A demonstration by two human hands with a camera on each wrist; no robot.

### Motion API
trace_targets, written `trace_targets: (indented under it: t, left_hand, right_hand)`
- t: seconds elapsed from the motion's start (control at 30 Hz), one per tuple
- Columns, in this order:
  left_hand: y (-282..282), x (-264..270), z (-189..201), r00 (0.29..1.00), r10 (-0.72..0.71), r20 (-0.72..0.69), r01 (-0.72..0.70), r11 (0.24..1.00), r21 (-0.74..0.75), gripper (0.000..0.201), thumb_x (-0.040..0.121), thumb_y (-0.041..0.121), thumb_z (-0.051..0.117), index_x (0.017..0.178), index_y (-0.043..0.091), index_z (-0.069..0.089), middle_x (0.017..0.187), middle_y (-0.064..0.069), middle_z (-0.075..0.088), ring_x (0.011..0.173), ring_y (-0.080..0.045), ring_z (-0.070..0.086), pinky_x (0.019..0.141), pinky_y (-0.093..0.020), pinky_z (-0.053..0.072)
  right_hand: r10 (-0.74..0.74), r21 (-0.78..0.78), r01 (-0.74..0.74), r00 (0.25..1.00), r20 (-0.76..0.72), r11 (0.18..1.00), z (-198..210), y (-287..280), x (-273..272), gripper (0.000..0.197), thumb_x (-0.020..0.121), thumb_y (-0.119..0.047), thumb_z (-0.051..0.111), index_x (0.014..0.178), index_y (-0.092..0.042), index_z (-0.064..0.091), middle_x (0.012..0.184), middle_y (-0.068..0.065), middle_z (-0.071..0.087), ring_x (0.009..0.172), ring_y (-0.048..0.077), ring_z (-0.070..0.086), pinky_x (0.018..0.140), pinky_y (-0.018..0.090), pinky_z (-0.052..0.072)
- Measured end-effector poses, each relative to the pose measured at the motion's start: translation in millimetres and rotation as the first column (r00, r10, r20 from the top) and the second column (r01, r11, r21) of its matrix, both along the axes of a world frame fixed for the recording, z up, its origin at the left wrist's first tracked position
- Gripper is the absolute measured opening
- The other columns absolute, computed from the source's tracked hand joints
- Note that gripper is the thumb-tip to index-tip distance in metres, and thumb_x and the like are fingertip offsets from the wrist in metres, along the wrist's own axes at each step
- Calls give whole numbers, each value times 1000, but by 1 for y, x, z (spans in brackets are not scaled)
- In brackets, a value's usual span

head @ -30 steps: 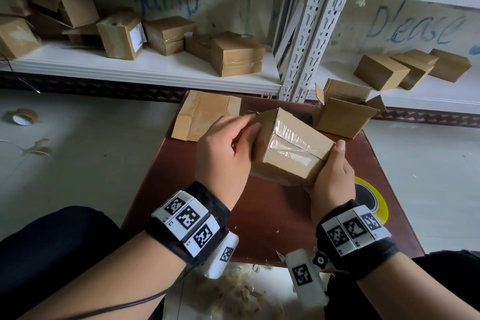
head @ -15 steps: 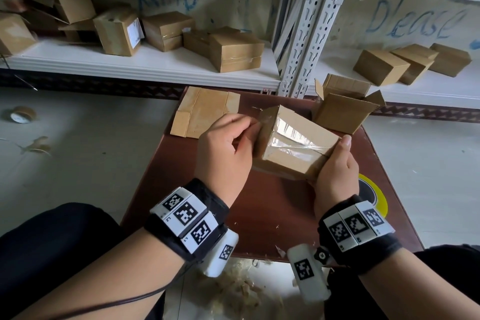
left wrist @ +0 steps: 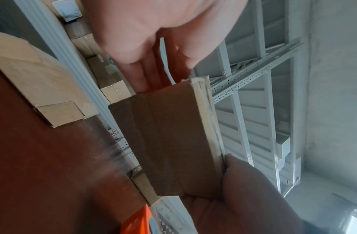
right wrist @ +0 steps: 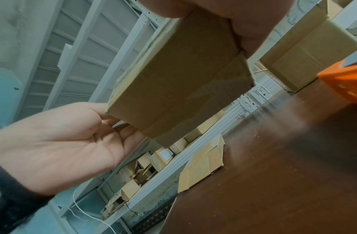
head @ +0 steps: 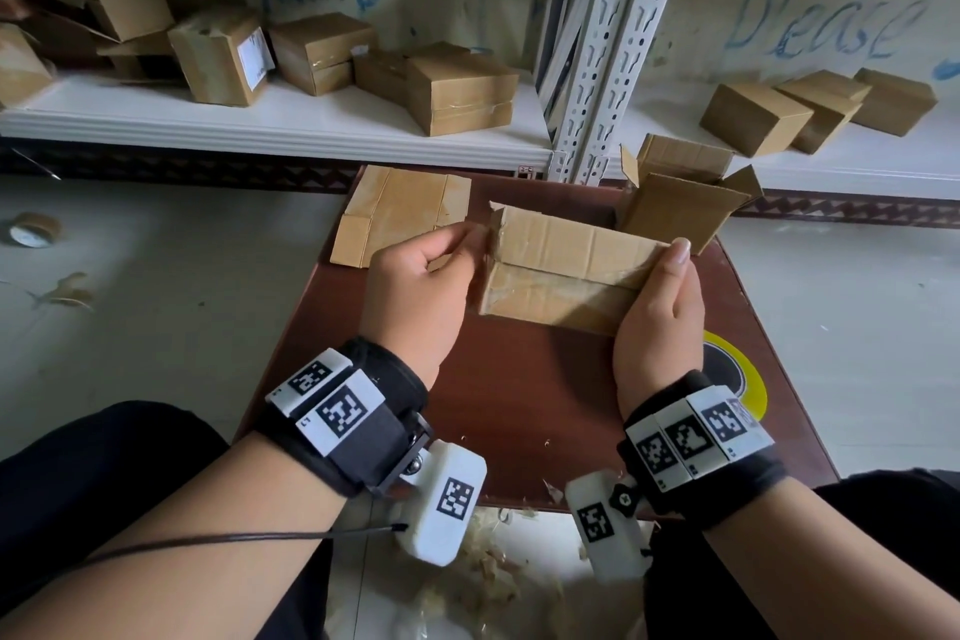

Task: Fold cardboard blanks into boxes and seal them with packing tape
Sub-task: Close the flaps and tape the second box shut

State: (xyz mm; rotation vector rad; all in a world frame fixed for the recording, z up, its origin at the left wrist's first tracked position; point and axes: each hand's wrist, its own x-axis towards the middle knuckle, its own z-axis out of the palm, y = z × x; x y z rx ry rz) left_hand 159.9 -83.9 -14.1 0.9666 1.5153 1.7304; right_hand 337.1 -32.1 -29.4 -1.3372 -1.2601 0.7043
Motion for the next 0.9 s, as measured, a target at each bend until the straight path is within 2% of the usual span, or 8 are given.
trace_targets:
  t: [0.17, 0.23, 0.33, 0.47, 0.6, 0.67, 0.77, 0.9]
  left_hand:
    - [2, 1, -6, 998, 44, -47, -45, 999, -15, 12, 91, 32, 77, 87, 43, 82, 91, 9, 80, 94, -21, 77, 90, -51, 61]
    - [3, 4, -8, 997, 68, -37, -69, 997, -29, 15, 92, 29, 77, 83, 40, 82, 87, 9, 80, 90, -21, 77, 88, -49, 62]
    - [1, 7, -12, 991, 105, -87, -108, 994, -22, 12, 93, 25, 77, 85, 34, 81, 80, 14, 78, 78, -6, 74, 76, -28, 61]
    - [0, 9, -16, 976, 140, -169, -144, 990, -11, 7, 93, 23, 77, 94, 22, 84, 76, 17, 76, 65, 5, 66, 59, -9, 47]
    - [2, 9, -16, 967, 162, -196, -165, 986, 2, 9, 93, 23, 77, 98, 19, 84, 82, 21, 75, 76, 9, 68, 66, -6, 47]
    - [1, 8, -16, 961, 168, -222, -167, 986, 22, 11, 95, 21, 75, 101, 20, 84, 85, 24, 74, 83, 10, 69, 73, -6, 49]
    - [1, 8, -17, 950, 162, -269, -161, 987, 26, 13, 96, 21, 73, 104, 20, 83, 88, 24, 73, 89, 11, 68, 77, -6, 49]
    - [1, 7, -15, 927, 168, -335, -159, 986, 55, 12, 97, 17, 71, 99, 15, 83, 82, 26, 69, 83, 15, 65, 75, -2, 45]
  right_hand:
    - [6, -20, -6, 1000, 7, 1000, -3, -2, 0, 44, 114, -42, 20, 104, -18, 55, 93, -17, 57, 78, -2, 52, 73, 0, 33]
    - [6, -31, -6, 1000, 12, 999, -4, -3, 0, 42, 114, -41, 20, 104, -19, 54, 92, -18, 56, 80, -14, 54, 72, -1, 33]
    - [7, -43, -6, 1000, 30, 999, -6, -3, 2, 41, 115, -39, 20, 104, -17, 53, 91, -18, 54, 80, -24, 51, 71, -2, 32]
    - [-10, -30, 12, 998, 54, 999, -6, -6, 2, 42, 115, -39, 20, 104, -16, 53, 91, -17, 54, 79, -20, 52, 71, 0, 33]
    - [1, -29, 1, 999, 35, 1000, -3, -9, 0, 43, 115, -39, 20, 105, -14, 53, 91, -15, 55, 74, 3, 47, 72, 17, 33]
    - [-1, -37, 2, 1000, 29, 999, -4, -9, -1, 43, 115, -40, 20, 105, -15, 53, 90, -15, 54, 75, -2, 51, 69, 11, 34]
    - [-2, -53, 4, 1000, 31, 999, -5, -8, -1, 42, 114, -40, 20, 106, -16, 53, 90, -16, 54, 77, -23, 50, 68, 6, 33]
    - [-2, -78, 4, 1000, 25, 997, -5, -7, 0, 43, 114, -41, 19, 104, -16, 52, 88, -16, 53, 77, -21, 51, 69, 1, 34]
